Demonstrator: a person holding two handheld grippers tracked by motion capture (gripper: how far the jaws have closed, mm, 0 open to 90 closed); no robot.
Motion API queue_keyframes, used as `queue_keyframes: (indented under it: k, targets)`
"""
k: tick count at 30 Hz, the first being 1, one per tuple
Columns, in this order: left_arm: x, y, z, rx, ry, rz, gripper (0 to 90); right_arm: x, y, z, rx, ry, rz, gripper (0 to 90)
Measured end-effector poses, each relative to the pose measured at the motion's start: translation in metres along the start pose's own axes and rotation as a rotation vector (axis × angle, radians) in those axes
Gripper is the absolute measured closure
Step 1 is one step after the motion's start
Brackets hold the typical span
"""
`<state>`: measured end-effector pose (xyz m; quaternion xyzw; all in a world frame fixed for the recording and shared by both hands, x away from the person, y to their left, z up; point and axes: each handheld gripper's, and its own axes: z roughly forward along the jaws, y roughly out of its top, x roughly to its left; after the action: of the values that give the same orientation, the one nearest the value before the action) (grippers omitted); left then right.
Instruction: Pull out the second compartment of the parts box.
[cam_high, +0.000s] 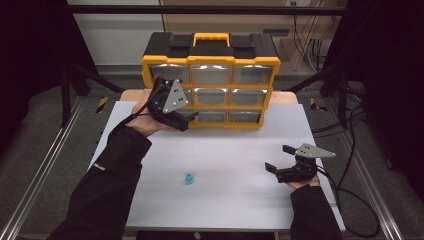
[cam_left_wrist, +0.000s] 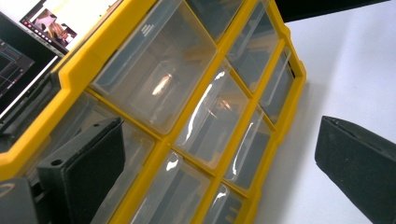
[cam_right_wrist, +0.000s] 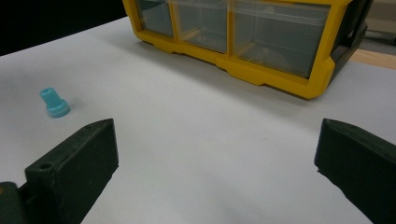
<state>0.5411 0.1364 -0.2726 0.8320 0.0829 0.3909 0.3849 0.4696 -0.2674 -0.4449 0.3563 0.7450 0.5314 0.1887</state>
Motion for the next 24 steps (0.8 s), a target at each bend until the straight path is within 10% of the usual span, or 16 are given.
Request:
queue_keyframes:
  k: [24]
  targets:
    - [0.009, 0.024, 0.017, 0.018, 0.036, 0.110, 1.5, 0.000, 0.000, 0.000, 0.005, 0.004, 0.006, 0.2]
